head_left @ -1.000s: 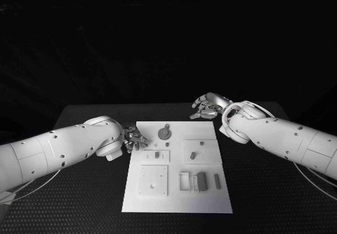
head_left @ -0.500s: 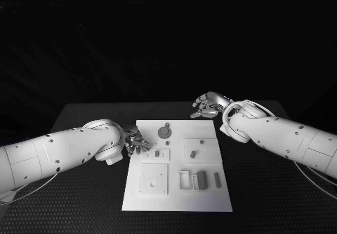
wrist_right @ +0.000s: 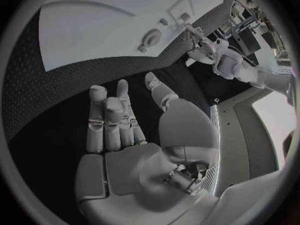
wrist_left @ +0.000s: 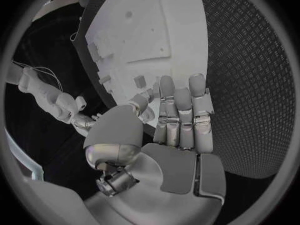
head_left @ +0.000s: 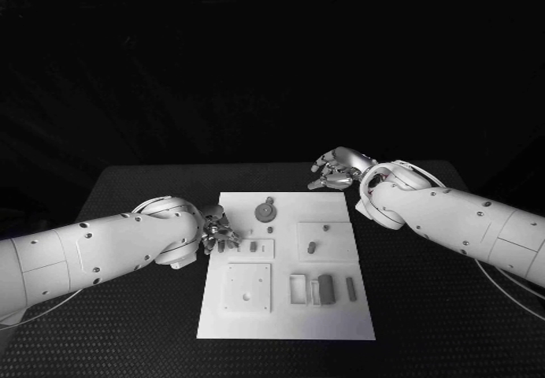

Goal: Assemble the parts on the task board

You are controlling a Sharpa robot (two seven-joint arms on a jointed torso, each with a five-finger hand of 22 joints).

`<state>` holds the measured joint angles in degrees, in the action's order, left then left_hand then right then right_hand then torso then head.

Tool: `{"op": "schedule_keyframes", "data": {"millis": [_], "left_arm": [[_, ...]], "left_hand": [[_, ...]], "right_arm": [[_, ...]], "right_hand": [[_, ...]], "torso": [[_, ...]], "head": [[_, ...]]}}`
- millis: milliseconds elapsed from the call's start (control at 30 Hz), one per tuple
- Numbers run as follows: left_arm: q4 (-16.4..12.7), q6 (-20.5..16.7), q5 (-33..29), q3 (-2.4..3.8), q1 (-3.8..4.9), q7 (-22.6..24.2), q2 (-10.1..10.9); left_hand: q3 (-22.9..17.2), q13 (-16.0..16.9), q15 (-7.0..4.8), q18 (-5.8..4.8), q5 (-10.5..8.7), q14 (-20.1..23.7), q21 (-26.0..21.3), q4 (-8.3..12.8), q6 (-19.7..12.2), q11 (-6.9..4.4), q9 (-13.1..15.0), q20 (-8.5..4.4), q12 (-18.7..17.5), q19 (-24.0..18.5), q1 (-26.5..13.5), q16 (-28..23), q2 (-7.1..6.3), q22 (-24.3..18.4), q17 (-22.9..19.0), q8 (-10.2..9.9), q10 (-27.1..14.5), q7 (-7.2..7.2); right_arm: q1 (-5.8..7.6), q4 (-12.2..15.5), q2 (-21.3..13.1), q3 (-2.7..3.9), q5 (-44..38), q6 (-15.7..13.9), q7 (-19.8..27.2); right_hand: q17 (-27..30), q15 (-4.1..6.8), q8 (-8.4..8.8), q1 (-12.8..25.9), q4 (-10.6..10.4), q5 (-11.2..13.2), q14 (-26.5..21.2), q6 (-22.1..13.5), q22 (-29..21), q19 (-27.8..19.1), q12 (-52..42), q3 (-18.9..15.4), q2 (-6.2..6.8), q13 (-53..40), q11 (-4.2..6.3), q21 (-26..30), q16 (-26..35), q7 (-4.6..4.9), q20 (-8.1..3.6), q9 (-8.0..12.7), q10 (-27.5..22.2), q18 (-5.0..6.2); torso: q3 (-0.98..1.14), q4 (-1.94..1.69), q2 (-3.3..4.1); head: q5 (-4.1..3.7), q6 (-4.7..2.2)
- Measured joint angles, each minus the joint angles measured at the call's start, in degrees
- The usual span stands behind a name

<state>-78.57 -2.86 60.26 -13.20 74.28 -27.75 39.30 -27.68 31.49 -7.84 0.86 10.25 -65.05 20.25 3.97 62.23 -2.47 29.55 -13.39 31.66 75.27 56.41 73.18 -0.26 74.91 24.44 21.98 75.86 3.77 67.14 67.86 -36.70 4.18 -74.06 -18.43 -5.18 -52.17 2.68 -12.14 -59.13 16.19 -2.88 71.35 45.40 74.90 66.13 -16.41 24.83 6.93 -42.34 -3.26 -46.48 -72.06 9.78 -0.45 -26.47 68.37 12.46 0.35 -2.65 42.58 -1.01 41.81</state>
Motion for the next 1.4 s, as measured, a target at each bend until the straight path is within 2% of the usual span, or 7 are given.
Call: {"op": "schedule_keyframes", "data": {"millis": [633, 1400], "left_arm": [[0.32, 1.16, 1.87, 0.04, -0.49, -1.42, -1.42], [0.51, 1.37, 2.63, 0.13, -0.60, -1.61, -1.69]], "left_hand": [[-0.28, -0.01, 0.05, -0.01, -0.11, -0.28, 0.00, 0.28, -0.03, 0.01, 0.15, 0.11, 0.00, 0.09, -0.25, -0.01, 0.21, -0.01, -0.01, 0.15, 0.01, -0.03], [-0.28, -0.02, 0.05, -0.01, -0.34, -0.48, 0.00, 0.28, -0.11, 0.10, 0.16, 0.08, 0.00, 0.31, -0.43, -0.03, 0.46, 0.02, -0.02, 0.16, 0.11, -0.11]], "right_arm": [[-0.05, -0.01, -0.06, 0.00, 0.42, 0.35, 0.00], [-0.07, -0.01, -0.10, 0.01, 0.48, 0.58, 0.00]], "right_hand": [[0.01, 0.04, 0.00, 0.23, 0.00, 0.00, 0.07, -0.10, 0.04, -0.06, 0.22, 0.00, 0.23, -0.05, 0.09, 0.00, 0.00, 0.03, 0.07, -0.01, -0.09, 0.01], [0.02, 0.28, 0.00, 0.23, 0.00, 0.00, -0.10, -0.12, 0.03, -0.10, 0.22, 0.00, 0.23, -0.03, 0.11, 0.00, 0.00, -0.16, 0.10, 0.04, -0.11, 0.00]], "torso": [[0.02, 0.01, -0.01], [0.03, 0.01, -0.02]], "head": [[-0.17, 0.25], [-0.25, 0.40]]}}
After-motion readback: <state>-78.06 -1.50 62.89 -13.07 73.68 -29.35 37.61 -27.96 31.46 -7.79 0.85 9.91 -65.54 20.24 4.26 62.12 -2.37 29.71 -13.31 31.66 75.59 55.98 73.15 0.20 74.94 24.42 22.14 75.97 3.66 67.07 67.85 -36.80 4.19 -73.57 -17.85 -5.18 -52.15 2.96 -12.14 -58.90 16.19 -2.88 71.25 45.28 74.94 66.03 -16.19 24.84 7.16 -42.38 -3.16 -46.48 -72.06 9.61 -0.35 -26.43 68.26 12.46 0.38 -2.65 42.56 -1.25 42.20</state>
